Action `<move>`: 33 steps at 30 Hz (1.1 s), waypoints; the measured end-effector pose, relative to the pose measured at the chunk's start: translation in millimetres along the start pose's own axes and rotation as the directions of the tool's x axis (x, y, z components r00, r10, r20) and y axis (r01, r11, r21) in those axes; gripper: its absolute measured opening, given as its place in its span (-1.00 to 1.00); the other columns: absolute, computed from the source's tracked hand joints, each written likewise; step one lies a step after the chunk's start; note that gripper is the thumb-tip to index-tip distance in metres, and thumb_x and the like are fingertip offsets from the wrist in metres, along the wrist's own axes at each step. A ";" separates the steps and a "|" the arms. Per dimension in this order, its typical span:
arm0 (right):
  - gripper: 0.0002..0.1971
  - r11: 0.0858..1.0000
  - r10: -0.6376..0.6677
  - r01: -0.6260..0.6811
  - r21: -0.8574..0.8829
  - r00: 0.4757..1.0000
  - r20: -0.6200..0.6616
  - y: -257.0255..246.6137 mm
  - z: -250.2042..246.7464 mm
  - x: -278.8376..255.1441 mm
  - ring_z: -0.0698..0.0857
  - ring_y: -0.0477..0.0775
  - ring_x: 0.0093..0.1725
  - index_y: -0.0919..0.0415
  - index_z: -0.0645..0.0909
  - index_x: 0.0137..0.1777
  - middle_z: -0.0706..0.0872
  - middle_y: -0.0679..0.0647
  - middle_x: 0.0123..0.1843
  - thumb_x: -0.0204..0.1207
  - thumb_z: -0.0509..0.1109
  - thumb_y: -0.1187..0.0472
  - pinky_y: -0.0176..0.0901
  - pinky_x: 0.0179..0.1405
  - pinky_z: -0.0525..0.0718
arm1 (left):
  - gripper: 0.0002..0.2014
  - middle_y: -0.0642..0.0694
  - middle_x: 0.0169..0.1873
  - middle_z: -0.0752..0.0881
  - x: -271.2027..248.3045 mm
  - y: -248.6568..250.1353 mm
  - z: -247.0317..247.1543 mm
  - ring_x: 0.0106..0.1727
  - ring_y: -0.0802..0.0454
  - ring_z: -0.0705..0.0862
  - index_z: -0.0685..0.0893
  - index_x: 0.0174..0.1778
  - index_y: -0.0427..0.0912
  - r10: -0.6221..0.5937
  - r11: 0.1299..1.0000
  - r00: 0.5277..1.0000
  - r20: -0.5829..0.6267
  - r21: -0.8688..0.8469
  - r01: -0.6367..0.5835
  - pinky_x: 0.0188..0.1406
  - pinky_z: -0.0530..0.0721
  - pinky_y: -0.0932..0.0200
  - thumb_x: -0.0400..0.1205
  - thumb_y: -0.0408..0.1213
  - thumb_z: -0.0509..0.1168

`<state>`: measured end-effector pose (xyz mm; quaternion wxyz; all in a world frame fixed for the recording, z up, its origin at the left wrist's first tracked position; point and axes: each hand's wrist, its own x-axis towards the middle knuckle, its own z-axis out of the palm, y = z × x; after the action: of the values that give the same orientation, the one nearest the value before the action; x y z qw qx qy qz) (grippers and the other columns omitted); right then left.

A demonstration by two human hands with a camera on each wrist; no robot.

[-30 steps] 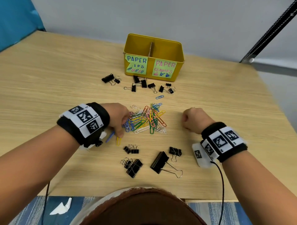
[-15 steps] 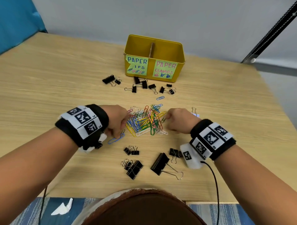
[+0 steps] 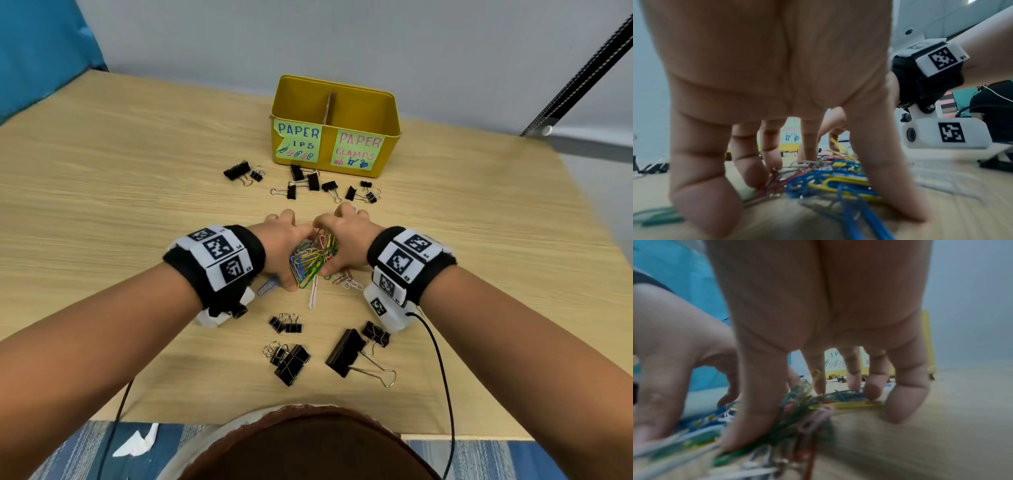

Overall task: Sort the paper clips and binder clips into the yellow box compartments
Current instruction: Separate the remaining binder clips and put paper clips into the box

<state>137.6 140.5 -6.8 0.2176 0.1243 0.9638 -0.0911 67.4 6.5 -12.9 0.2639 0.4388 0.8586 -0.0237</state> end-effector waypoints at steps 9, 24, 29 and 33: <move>-0.74 0.964 -0.013 0.053 0.259 0.988 -0.157 7.8 -4.6 15.7 0.59 0.08 0.01 0.20 0.71 0.12 0.67 0.14 0.04 0.42 0.49 0.28 -0.26 -0.07 0.43 | -0.66 -0.27 0.26 0.63 16.3 1.0 -8.2 0.27 -0.20 0.60 0.55 0.33 -0.26 -0.035 0.993 0.989 -0.147 -0.115 0.018 0.11 0.56 0.08 0.63 -0.34 0.26; -0.79 0.235 -0.003 0.219 0.947 0.974 -0.224 18.1 -138.4 44.2 0.69 -0.14 -0.63 0.26 0.58 -0.25 0.71 -0.01 -0.58 0.49 0.31 0.56 -0.30 -0.51 0.69 | -0.81 -0.15 -0.36 0.55 35.3 -43.0 -122.0 -0.67 0.20 0.63 0.56 -0.23 -0.24 -0.102 0.432 0.956 -0.275 -0.878 -0.206 -0.63 0.71 0.36 0.65 -0.55 0.18; -0.74 0.303 0.217 0.174 0.937 0.945 -0.245 0.9 -166.7 107.0 0.64 -0.04 -0.32 0.14 0.52 -0.35 0.59 0.04 -0.31 0.51 0.35 0.43 -0.13 -0.02 0.75 | -0.75 -0.16 -0.37 0.57 76.8 -47.3 -165.6 -0.62 0.12 0.68 0.50 -0.37 -0.20 -0.353 0.410 0.886 -0.299 -0.901 -0.141 -0.58 0.74 0.23 0.64 -0.48 0.21; -0.78 0.425 0.202 -0.005 0.905 0.975 -0.089 -1.0 -162.2 134.8 0.67 0.14 0.03 0.05 0.42 -0.33 0.57 0.04 -0.15 0.53 0.31 0.21 0.08 0.30 0.64 | -0.93 -0.32 -0.11 0.65 88.0 -50.8 -174.2 -0.12 -0.20 0.65 0.58 -0.13 -0.31 -0.342 0.539 0.917 -0.205 -0.842 0.013 0.11 0.71 -0.13 0.61 -0.40 0.22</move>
<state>-44.9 203.8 77.9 0.0328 0.2882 0.7725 -0.5648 -88.7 88.1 85.4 0.2794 0.1689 0.8408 0.4319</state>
